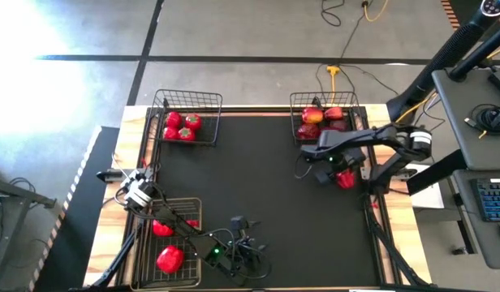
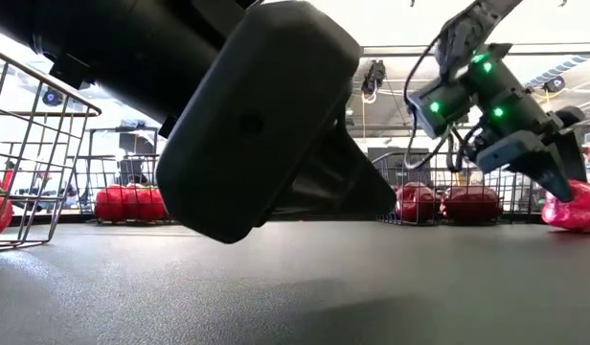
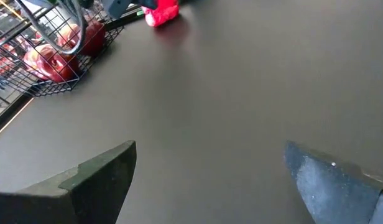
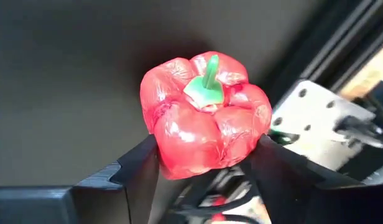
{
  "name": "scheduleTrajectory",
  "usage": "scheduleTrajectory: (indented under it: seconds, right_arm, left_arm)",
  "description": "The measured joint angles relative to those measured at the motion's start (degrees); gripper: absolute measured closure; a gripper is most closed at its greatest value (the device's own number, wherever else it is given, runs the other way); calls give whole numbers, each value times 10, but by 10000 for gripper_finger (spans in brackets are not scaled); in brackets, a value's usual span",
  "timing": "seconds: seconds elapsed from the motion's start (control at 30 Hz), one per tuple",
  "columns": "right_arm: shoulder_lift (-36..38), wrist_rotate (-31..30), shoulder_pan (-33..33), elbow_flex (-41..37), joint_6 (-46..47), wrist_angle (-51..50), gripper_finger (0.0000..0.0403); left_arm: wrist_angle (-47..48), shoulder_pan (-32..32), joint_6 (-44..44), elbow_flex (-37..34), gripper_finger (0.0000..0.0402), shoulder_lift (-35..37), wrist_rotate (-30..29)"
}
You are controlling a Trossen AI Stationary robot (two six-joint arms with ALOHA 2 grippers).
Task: Sort produce into baskets
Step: Put the bell pepper into the gold wire basket
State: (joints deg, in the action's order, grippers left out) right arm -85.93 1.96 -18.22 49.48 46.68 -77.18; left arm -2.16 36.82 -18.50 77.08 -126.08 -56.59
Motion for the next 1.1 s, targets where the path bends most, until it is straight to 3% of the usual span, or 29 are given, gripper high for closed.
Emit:
scheduleTrajectory:
  seconds: [0.23,0.43,0.6,0.73,0.9,1.1]
  right_arm:
    - [0,24,137,50,100,40,180]
    - [-3,-2,262,90,138,183,180]
    - [-17,-47,351,94,59,357,178]
    - [-43,-89,395,94,-10,474,173]
    - [-92,-126,416,94,-115,594,165]
    - [-132,-145,420,114,-207,661,144]
  left_arm:
    - [3,0,18,0,13,0,6]
    - [17,2,45,-1,13,-1,21]
    - [105,21,34,-1,13,6,17]
    - [203,47,-33,2,13,21,21]
    - [324,49,-131,4,13,51,18]
    - [354,20,-117,7,13,72,47]
